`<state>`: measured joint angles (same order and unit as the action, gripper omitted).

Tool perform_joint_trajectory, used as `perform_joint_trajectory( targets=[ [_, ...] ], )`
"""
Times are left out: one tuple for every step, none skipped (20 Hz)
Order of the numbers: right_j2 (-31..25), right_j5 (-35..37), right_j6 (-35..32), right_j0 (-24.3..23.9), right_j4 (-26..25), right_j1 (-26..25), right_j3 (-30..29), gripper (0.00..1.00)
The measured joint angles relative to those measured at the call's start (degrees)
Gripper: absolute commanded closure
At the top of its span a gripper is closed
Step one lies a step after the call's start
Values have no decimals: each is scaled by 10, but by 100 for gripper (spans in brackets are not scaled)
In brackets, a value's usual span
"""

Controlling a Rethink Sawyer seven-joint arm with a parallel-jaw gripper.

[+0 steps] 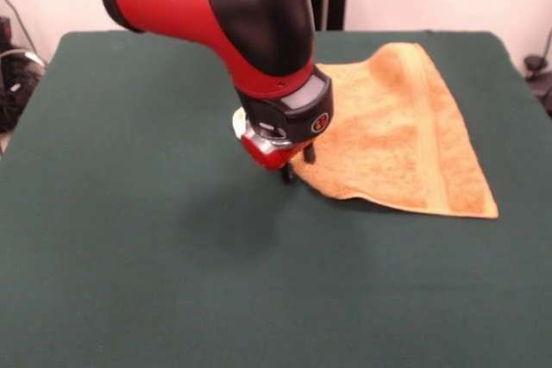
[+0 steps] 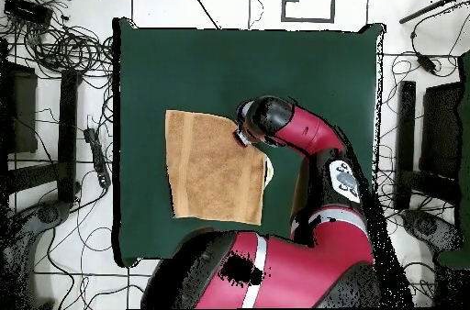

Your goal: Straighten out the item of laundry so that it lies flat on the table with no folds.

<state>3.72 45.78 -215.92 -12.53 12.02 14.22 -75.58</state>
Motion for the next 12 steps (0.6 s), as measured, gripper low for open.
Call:
perform_joint_trajectory(
  targets=[
    [0, 0, 0, 0, 0, -2, 2, 100],
    [0, 2, 0, 0, 0, -4, 6, 100],
    [0, 4, 0, 0, 0, -4, 7, 100],
    [0, 4, 0, 0, 0, -5, 8, 100],
    [0, 4, 0, 0, 0, -5, 8, 100],
    [0, 4, 0, 0, 0, -5, 8, 100],
    [0, 4, 0, 0, 0, -5, 8, 100],
    [0, 4, 0, 0, 0, -5, 8, 100],
    [0, 4, 0, 0, 0, -5, 8, 100],
    [0, 4, 0, 0, 0, -5, 8, 100],
    [1, 4, 0, 0, 0, -5, 8, 100],
    [3, 5, 0, 2, 0, -6, 10, 100]
  ],
)
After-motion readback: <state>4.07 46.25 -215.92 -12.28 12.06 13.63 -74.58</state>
